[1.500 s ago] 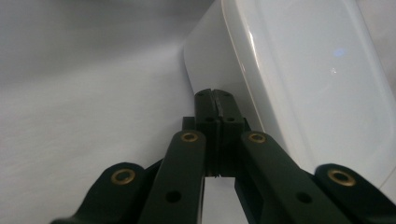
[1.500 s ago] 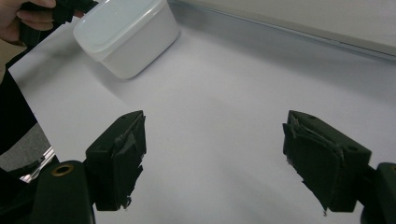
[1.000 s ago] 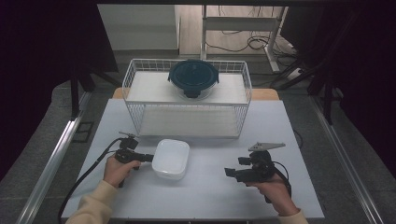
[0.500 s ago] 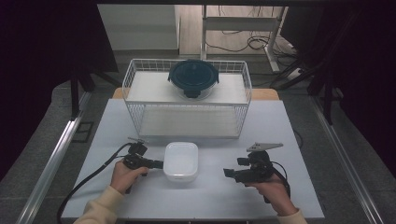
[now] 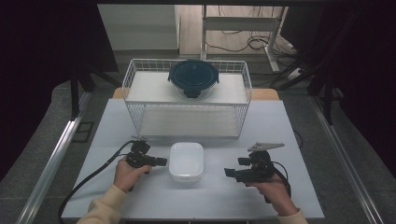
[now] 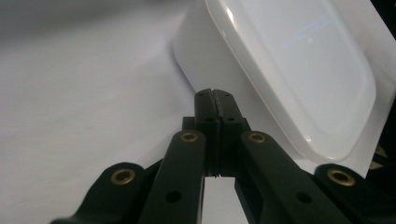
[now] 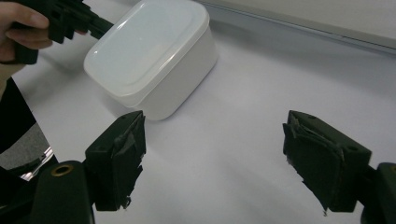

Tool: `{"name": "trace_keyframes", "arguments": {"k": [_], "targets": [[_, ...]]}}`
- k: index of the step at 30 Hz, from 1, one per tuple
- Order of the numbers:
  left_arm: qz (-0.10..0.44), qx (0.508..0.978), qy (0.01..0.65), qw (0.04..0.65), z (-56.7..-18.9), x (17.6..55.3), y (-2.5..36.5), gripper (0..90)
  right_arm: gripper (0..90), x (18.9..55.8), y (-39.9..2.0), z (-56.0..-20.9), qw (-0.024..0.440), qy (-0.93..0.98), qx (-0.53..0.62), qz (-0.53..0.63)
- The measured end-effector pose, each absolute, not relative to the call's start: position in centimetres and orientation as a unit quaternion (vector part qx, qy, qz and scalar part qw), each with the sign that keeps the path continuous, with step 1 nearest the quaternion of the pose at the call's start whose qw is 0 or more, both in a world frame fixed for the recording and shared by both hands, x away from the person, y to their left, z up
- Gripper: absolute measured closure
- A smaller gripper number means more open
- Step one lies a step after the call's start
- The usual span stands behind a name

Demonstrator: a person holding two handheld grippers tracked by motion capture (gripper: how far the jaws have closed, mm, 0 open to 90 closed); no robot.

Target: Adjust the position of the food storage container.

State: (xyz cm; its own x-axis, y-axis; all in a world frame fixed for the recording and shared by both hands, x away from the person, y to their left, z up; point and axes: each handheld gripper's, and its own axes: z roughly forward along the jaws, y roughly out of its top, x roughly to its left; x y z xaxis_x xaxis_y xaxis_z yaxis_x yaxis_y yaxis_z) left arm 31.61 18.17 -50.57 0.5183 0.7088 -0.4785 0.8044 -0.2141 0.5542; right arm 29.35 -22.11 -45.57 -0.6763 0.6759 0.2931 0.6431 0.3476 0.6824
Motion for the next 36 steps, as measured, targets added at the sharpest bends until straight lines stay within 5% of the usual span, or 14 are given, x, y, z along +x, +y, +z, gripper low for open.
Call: {"name": "trace_keyframes", "arguments": {"k": [9, 14, 17, 36], "targets": [[-0.003, 0.764, 0.484, 0.427, -47.0, 28.8, 20.0, 85.9, 21.2, 29.4, -21.8, -45.6, 0.021, 0.822, 0.401, 0.404], [0.025, 0.753, 0.502, 0.424, -45.2, 28.0, 19.8, 47.2, 21.1, 29.7, -21.0, -44.9, 0.027, 0.823, 0.393, 0.408], [0.023, 0.743, 0.499, 0.446, -44.3, 27.5, 19.6, 33.9, 20.9, 29.8, -20.6, -44.4, 0.029, 0.821, 0.391, 0.415], [0.023, 0.734, 0.483, 0.477, -43.0, 26.8, 20.2, 24.9, 20.9, 30.1, -19.4, -42.9, 0.043, 0.8, 0.402, 0.443]]}}
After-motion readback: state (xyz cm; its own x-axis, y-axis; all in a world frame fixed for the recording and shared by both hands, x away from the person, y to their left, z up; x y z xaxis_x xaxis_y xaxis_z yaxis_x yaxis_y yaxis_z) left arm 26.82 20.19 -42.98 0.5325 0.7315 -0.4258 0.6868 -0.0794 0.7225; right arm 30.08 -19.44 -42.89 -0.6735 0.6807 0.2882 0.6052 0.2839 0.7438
